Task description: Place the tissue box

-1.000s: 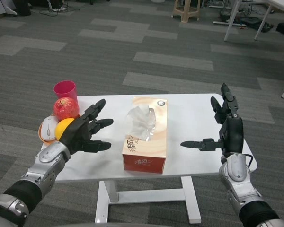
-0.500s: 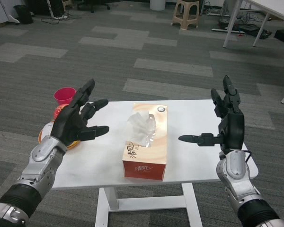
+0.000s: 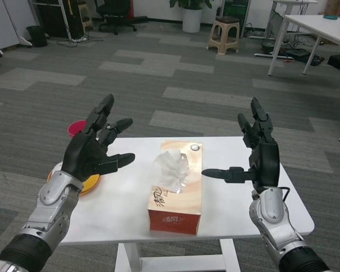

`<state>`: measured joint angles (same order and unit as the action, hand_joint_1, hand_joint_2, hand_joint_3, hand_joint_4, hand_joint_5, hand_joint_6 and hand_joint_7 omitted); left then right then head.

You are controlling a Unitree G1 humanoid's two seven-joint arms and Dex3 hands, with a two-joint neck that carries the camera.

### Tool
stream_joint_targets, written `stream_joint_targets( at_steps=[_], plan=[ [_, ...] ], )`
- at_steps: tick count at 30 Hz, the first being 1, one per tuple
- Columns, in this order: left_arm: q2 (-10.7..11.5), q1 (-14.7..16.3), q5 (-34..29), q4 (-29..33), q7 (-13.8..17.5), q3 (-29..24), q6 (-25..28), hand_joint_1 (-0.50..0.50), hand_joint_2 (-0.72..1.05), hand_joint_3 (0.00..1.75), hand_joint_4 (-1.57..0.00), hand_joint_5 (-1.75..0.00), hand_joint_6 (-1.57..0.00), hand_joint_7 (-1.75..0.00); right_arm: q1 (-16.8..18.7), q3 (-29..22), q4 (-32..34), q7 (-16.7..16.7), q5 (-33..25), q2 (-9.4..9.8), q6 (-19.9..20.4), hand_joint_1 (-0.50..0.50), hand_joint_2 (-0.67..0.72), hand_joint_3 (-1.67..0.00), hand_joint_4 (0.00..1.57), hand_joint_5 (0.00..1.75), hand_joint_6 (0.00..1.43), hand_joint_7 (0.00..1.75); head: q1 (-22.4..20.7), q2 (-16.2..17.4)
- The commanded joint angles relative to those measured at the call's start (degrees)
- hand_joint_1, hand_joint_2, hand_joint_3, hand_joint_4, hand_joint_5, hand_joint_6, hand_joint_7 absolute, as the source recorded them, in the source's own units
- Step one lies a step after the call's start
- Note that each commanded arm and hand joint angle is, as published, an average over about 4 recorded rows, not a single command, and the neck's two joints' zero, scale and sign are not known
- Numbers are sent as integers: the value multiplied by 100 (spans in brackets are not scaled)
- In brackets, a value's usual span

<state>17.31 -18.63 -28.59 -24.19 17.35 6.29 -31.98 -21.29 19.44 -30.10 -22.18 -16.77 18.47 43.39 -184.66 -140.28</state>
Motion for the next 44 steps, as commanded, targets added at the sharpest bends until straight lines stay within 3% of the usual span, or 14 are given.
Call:
stream_joint_targets(
  at_steps=[1, 5, 10, 14, 19, 23, 25, 26, 28, 30, 32, 39, 44],
  plan=[
    [-17, -238, 51, -2, -118, 12, -256, 50, 105, 17, 0, -82, 0, 0, -157, 59, -40, -54, -28, 38, 47, -46, -26, -24, 51, 0, 9, 14, 26, -9],
    [-17, -334, 51, -90, -171, 61, -344, 50, 105, 17, 0, -82, 0, 0, -170, 112, -36, -67, -77, 43, 95, -46, -35, -24, 86, 5, 14, 14, 69, -59],
    [-8, -484, 31, -259, -197, 96, -425, 50, 105, 17, 0, -74, 0, 0, -245, 191, -34, -84, -228, 27, 275, -46, -48, -24, 146, 19, 31, 14, 93, -149],
    [-2, -583, 14, -396, -230, 100, -464, 50, 105, 17, 0, -74, 0, 0, -332, 185, -102, -84, -272, 21, 319, -46, -54, -24, 157, 29, 43, 21, 72, -184],
    [3, -699, 7, -565, -243, 107, -482, 50, 105, 17, 0, -72, 0, 0, -475, 202, -291, -84, -301, 7, 337, -46, -54, -24, 157, 51, 44, 21, 62, -145],
    [-4, -761, 11, -670, -258, 96, -484, 50, 105, 17, 0, -72, 0, 0, -600, 213, -444, -102, -301, 7, 337, -46, -51, -24, 156, 58, 40, 21, 61, -149],
    [-11, -805, 11, -736, -258, 91, -484, 50, 105, 17, 0, -72, 0, 0, -653, 233, -513, -126, -299, 1, 337, -46, -41, -24, 146, 48, 30, 21, 76, -152],
    [-13, -824, 11, -765, -258, 91, -484, 50, 105, 17, 0, -72, 0, 0, -673, 242, -539, -135, -296, -4, 337, -46, -38, -24, 134, 39, 23, 21, 85, -149],
    [-19, -873, 11, -835, -258, 91, -484, 50, 105, 17, 0, -72, 0, 0, -719, 273, -605, -150, -292, -19, 332, -44, -27, -24, 83, 15, 9, 19, 99, -139],
    [-24, -901, 11, -881, -258, 94, -484, 50, 105, 17, 0, -72, 0, 0, -748, 299, -647, -155, -290, -32, 326, -38, -15, -24, 21, 0, 1, 12, 106, -125],
    [-26, -914, 11, -910, -258, 98, -484, 50, 105, 17, 0, -72, 0, 0, -767, 312, -669, -155, -285, -37, 319, -30, -7, -24, 0, 0, 0, 7, 110, -111],
    [-26, -923, 11, -930, -258, 100, -497, 50, 105, 17, 0, -72, 0, 0, -789, 341, -673, -146, -261, -45, 310, -21, 1, -24, 0, 0, 0, 0, 112, -109],
    [-11, -923, 11, -915, -258, 115, -511, 50, 105, 17, 0, -72, 0, 0, -789, 341, -661, -137, -257, -57, 310, -19, 3, -24, 0, 0, 0, 0, 102, -89]
  ],
)
